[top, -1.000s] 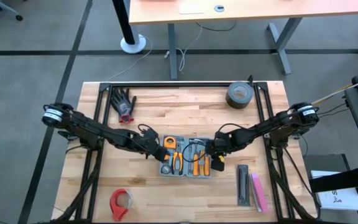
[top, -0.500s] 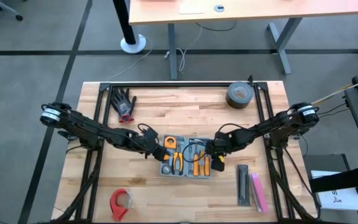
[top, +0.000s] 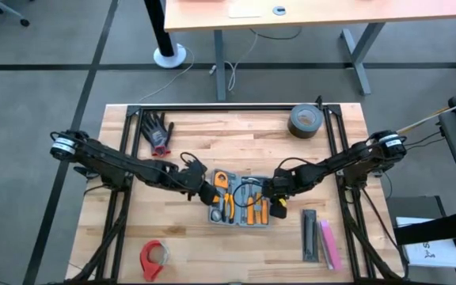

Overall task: Prefit tool cases
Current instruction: Close the gray tool box

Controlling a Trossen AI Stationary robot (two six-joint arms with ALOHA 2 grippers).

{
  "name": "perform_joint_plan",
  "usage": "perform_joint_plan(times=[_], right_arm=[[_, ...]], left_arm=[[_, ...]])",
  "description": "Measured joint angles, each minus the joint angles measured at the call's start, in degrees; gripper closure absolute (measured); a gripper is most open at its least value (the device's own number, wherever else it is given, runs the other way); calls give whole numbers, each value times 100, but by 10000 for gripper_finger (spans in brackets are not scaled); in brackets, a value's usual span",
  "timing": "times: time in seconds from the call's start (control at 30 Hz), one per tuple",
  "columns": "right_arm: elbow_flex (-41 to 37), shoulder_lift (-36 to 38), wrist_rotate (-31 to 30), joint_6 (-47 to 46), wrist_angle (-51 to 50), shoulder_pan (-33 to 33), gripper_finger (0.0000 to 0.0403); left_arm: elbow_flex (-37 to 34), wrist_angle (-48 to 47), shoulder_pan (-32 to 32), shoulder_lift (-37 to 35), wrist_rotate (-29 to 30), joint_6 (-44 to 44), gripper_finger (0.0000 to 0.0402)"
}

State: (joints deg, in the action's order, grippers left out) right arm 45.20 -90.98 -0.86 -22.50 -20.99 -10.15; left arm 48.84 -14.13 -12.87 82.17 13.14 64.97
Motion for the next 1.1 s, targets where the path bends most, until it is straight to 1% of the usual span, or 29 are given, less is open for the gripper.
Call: perform_joint_plan(times=[0.2,0.33,0.4,0.63,0.93,1.1], right_arm=[[12,2,-25,-42,32,2,327],[12,0,-29,-46,58,2,321],[12,1,-27,-61,72,2,321],[16,2,-47,-104,111,2,332],[38,2,-72,-114,270,7,316],[40,4,-69,-111,399,7,321]], left_arm=[[49,-22,-3,-4,9,4,372],[46,272,-5,-9,38,-2,372],[48,273,-5,-9,38,-5,372],[44,533,-4,-37,-6,-78,372],[42,856,-8,-50,-45,-220,373],[35,1064,-5,-36,-44,-304,373]])
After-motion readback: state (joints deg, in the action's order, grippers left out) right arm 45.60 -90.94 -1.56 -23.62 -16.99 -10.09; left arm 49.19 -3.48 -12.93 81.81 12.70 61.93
